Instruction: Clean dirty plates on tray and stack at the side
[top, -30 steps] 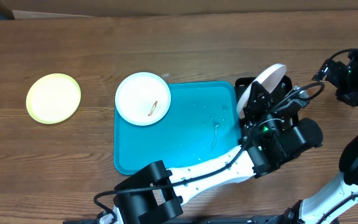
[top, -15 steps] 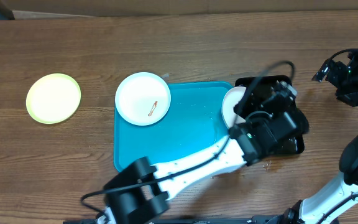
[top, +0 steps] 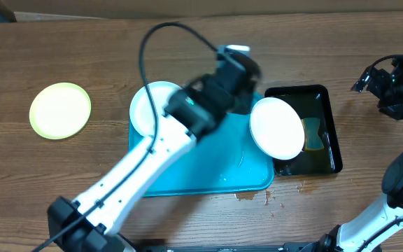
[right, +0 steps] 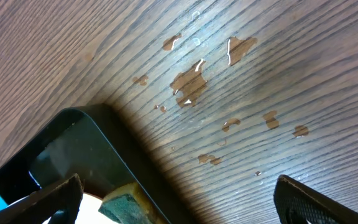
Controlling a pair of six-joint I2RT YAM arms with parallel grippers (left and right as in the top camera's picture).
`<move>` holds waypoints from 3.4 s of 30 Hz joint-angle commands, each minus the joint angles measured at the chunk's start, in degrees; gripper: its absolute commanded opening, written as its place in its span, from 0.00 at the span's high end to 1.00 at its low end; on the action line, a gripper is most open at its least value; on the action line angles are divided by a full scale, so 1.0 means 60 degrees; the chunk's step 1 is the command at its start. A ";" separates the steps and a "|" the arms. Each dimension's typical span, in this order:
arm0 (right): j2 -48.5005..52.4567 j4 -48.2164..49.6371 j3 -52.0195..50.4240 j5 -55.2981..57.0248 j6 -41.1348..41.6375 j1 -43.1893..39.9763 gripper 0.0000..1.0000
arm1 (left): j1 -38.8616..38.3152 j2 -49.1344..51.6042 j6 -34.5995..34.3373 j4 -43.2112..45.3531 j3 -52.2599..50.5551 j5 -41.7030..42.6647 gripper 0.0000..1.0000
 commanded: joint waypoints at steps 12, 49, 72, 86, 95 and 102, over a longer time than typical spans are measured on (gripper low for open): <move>-0.0266 0.0036 0.0117 -0.0044 0.0036 -0.0018 0.00 | 0.0368 0.4411 0.0248 -0.4940 0.5920 0.2674 0.46; -0.0266 0.0036 0.0117 -0.0044 0.0036 -0.0018 0.00 | -0.1115 0.6284 -0.1188 -0.4513 0.4976 0.0827 0.81; -0.0266 0.0036 0.0117 -0.0044 0.0036 -0.0018 0.00 | -0.0484 0.6262 -0.1133 -0.4994 0.5246 -0.0120 0.96; -0.0266 0.0036 0.0117 -0.0044 0.0033 -0.0018 0.00 | 0.1399 0.4743 -0.0171 -0.5570 0.6641 -0.0138 0.96; -0.0266 0.0036 0.0117 -0.0044 0.0036 -0.0018 0.00 | 0.4881 0.4197 -0.0131 -0.6696 0.6637 -0.0135 0.96; -0.0266 0.0036 0.0117 -0.0044 0.0033 -0.0018 0.00 | 0.8014 0.4204 -0.0131 -0.7027 0.6626 -0.0135 0.96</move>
